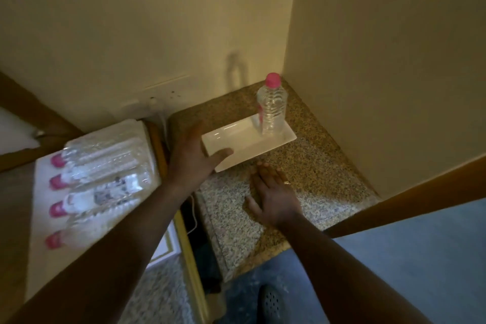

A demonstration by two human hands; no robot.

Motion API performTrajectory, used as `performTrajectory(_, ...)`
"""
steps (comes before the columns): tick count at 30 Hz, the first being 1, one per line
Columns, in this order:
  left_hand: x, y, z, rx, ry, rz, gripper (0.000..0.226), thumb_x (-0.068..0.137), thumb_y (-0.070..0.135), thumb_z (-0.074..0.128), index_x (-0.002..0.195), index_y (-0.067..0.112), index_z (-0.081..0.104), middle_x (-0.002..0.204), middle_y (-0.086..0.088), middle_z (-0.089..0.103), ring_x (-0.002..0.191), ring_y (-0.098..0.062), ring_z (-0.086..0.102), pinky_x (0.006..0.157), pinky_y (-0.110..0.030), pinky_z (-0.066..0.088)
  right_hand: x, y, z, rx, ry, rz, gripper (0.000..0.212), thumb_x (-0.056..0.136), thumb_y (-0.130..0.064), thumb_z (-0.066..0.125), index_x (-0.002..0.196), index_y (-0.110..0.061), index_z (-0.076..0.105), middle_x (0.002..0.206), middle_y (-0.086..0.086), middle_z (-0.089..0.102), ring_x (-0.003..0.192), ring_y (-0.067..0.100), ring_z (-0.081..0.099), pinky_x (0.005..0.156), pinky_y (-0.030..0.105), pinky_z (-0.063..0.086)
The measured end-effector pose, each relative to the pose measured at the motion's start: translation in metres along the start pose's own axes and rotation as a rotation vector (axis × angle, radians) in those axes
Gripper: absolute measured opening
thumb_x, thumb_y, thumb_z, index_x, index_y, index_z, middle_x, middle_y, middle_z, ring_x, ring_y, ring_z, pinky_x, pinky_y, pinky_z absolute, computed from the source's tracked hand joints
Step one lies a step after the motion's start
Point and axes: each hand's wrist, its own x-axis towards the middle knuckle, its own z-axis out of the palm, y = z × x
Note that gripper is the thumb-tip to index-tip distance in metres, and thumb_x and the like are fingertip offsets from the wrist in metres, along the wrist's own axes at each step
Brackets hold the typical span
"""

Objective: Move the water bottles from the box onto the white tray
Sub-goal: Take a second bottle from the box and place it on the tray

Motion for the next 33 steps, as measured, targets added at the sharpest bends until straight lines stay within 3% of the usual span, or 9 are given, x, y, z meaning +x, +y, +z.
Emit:
performTrajectory(2,-0.039,-0.04,-0.033,0.093,-0.011,-0.01,0.084,0.073,0.067,0.067,0.14,0.02,0.044,0.144,-0.013,0.048,0.133,-0.03,0.044,0.104,-0.042,0.041,0.0,0.001,0.002,-0.016,0.003,0.014,0.075,0.097,-0.067,0.024,0.156,-0.02,0.018,0.163,0.01,0.018,0.149,0.021,0.004,0.117,0.043,-0.001)
performTrajectory(6,-0.098,-0.099,-0.084,0.427,-0.016,0.011,0.095,0.072,0.076,0.045,0.139,0.01,0.051,0.15,-0.016,0.045,0.143,-0.034,0.034,0.117,-0.047,0.029,0.0,-0.005,0.003,-0.051,-0.039,0.045,0.085,0.093,-0.076,0.019,0.155,-0.019,0.019,0.165,0.008,0.01,0.15,0.02,-0.002,0.118,0.043,-0.004)
performTrajectory(9,-0.111,-0.116,-0.106,0.44,-0.047,-0.026,0.1,0.07,0.077,0.057,0.145,0.012,0.044,0.156,-0.011,0.038,0.147,-0.029,0.029,0.118,-0.043,0.023,-0.001,-0.01,0.005,-0.094,-0.074,0.079,0.094,0.089,-0.08,0.016,0.157,-0.016,0.014,0.165,0.009,0.003,0.15,0.024,-0.006,0.119,0.047,-0.005)
performTrajectory(12,-0.123,-0.13,-0.122,0.491,-0.093,-0.025,0.087,0.077,0.06,0.069,0.145,0.012,0.044,0.158,-0.01,0.035,0.147,-0.027,0.029,0.117,-0.039,0.024,-0.004,-0.013,0.004,-0.108,-0.078,0.068,0.094,0.089,-0.081,0.013,0.156,-0.015,0.015,0.165,0.011,0.001,0.15,0.027,-0.006,0.119,0.049,-0.005)
performTrajectory(17,-0.141,-0.144,-0.137,0.635,-0.081,-0.098,0.077,0.08,0.053,0.07,0.142,0.017,0.044,0.143,-0.007,0.049,0.131,-0.028,0.045,0.103,-0.042,0.043,-0.01,-0.019,0.005,-0.129,-0.062,0.058,0.097,0.087,-0.082,0.008,0.155,-0.015,0.023,0.164,0.013,0.009,0.15,0.032,0.001,0.119,0.05,-0.003)
performTrajectory(22,-0.141,-0.154,-0.137,0.301,-0.128,-0.323,0.084,0.068,0.038,0.086,0.137,0.013,0.046,0.138,-0.012,0.054,0.121,-0.03,0.054,0.095,-0.039,0.047,-0.017,-0.024,-0.001,-0.122,-0.072,0.049,0.092,0.09,-0.079,0.016,0.156,-0.015,0.022,0.164,0.015,0.008,0.15,0.033,-0.001,0.119,0.051,-0.003)
performTrajectory(28,-0.146,-0.158,-0.153,0.232,-0.117,-0.276,0.08,0.057,0.038,0.092,0.125,0.02,0.056,0.124,0.0,0.065,0.111,-0.022,0.063,0.078,-0.03,0.05,-0.016,-0.023,0.0,-0.1,-0.076,0.034,0.089,0.092,-0.076,0.022,0.156,-0.015,0.018,0.164,0.015,0.006,0.15,0.032,-0.002,0.12,0.054,0.002)
performTrajectory(30,-0.147,-0.149,-0.166,0.18,-0.043,-0.233,0.069,0.053,0.04,0.093,0.113,0.029,0.06,0.106,0.015,0.066,0.097,-0.014,0.065,0.066,-0.019,0.048,-0.016,-0.022,0.001,-0.096,-0.079,0.036,0.089,0.092,-0.076,0.021,0.157,-0.016,0.015,0.164,0.014,0.004,0.151,0.032,-0.003,0.12,0.055,0.004)
performTrajectory(33,-0.145,-0.128,-0.179,0.087,0.058,-0.201,0.073,0.05,0.04,0.094,0.114,0.03,0.061,0.102,0.017,0.06,0.088,0.004,0.058,0.062,-0.011,0.042,-0.017,-0.02,0.003,-0.102,-0.083,0.038,0.09,0.091,-0.077,0.018,0.157,-0.017,0.013,0.165,0.013,0.003,0.151,0.031,-0.004,0.12,0.053,0.001)
